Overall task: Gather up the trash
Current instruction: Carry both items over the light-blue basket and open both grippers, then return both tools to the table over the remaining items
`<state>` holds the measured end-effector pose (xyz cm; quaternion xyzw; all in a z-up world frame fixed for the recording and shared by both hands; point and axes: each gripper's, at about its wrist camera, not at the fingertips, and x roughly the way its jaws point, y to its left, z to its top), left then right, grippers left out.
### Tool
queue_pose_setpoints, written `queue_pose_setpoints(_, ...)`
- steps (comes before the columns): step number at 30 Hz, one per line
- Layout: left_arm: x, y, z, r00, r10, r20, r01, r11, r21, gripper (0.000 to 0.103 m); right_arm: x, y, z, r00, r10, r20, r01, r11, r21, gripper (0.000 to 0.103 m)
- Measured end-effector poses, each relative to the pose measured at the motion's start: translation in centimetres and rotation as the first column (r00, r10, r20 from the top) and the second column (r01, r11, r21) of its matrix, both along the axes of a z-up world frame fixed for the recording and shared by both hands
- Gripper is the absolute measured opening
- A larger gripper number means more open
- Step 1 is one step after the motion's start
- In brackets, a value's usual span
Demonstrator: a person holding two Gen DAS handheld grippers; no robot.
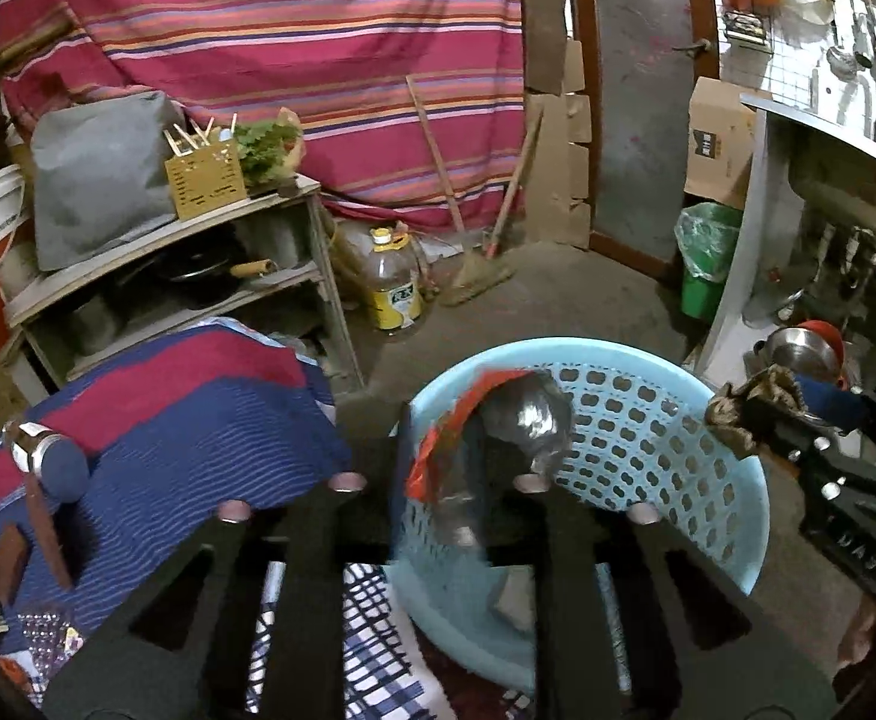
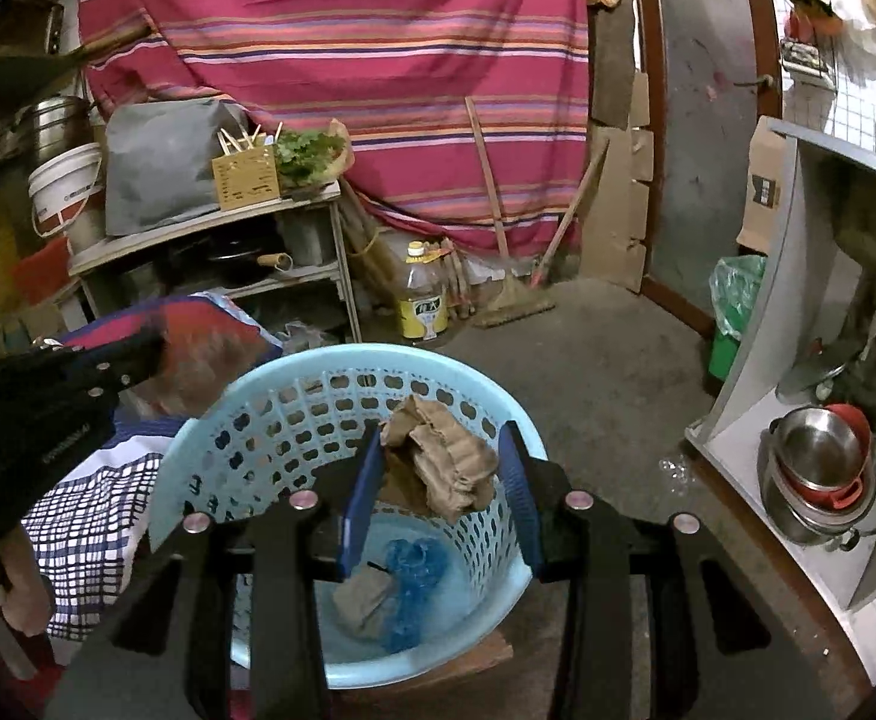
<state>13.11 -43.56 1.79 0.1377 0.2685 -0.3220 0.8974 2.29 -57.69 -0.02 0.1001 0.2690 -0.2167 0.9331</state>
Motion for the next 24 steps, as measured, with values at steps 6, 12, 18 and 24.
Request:
queue_pose_setpoints(6, -0.4, 0.6, 0.6, 0.999, 0.023, 0.036, -0.023, 1.0, -0.004, 0.051, 0.3, 0.3, -0.5, 1.0, 0.003, -0.016, -0.003, 1.0, 0.003, 0.04)
queue_pose_setpoints(12, -0.8, 4.5, 2.2, 0.986, 0.127, 0.11, -0.123, 0.991, -0.044, 0.087, 1.0, 0.9, -0.3, 1.0, 0.011, -0.014, -0.011, 1.0, 0.007, 0.04)
queue_pose_setpoints(18, -0.8, 8.8, 3.5, 0.969, 0.206, 0.139, -0.2, 0.978, -0.05, 0.094, 2.3, 2.5, 0.0, 1.0, 0.027, -0.002, -0.027, 1.0, 0.004, 0.041)
queue_pose_setpoints(24, -0.7, 15.3, 5.0, 0.936, 0.305, 0.176, -0.3, 0.952, -0.059, 0.097, 3.6, 3.0, 0.0, 1.0, 0.012, -0.001, -0.012, 1.0, 0.006, 0.044)
